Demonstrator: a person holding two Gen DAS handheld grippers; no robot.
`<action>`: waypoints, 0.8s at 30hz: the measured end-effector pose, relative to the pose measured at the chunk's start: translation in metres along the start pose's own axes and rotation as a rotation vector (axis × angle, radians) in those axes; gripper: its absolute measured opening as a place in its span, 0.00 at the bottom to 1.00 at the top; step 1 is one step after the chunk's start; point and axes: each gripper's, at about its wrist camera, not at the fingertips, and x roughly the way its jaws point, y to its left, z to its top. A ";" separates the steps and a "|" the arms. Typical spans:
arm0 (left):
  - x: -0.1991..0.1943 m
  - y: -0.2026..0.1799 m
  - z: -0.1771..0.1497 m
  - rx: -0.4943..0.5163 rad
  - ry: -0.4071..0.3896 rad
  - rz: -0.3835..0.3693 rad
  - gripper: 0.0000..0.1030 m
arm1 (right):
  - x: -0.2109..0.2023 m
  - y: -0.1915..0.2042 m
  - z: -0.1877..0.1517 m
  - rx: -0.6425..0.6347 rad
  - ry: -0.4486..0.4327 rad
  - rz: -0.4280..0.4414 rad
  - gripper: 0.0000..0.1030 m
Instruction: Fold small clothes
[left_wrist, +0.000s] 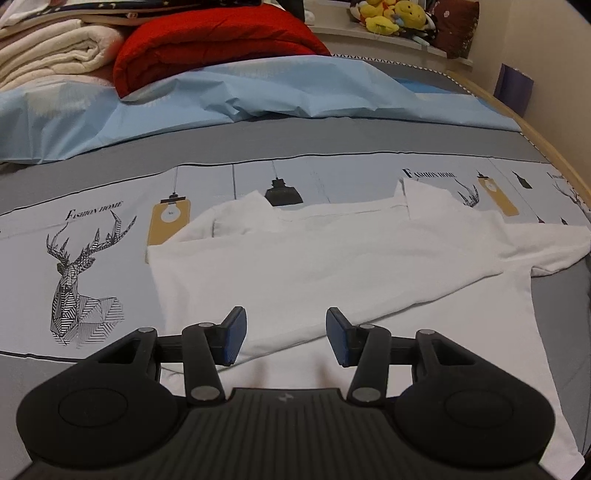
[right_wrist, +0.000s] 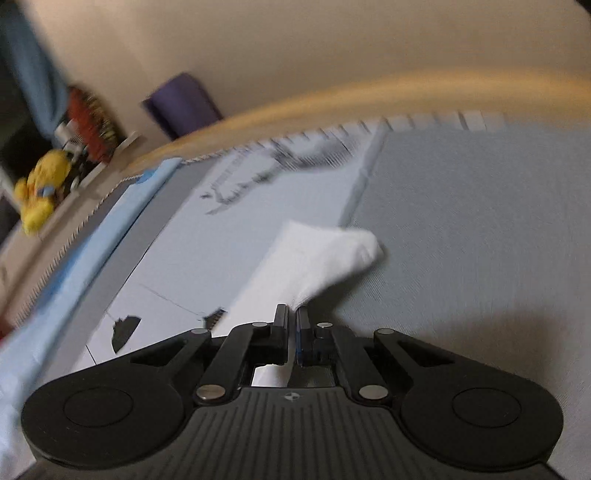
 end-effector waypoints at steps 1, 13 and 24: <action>0.000 0.003 0.000 -0.004 0.000 0.002 0.51 | -0.007 0.012 0.000 -0.039 -0.028 0.003 0.03; -0.016 0.070 0.009 -0.214 0.008 0.035 0.51 | -0.215 0.262 -0.131 -0.706 -0.234 0.588 0.03; -0.015 0.121 0.015 -0.389 0.039 0.037 0.51 | -0.287 0.302 -0.318 -1.167 0.415 0.857 0.15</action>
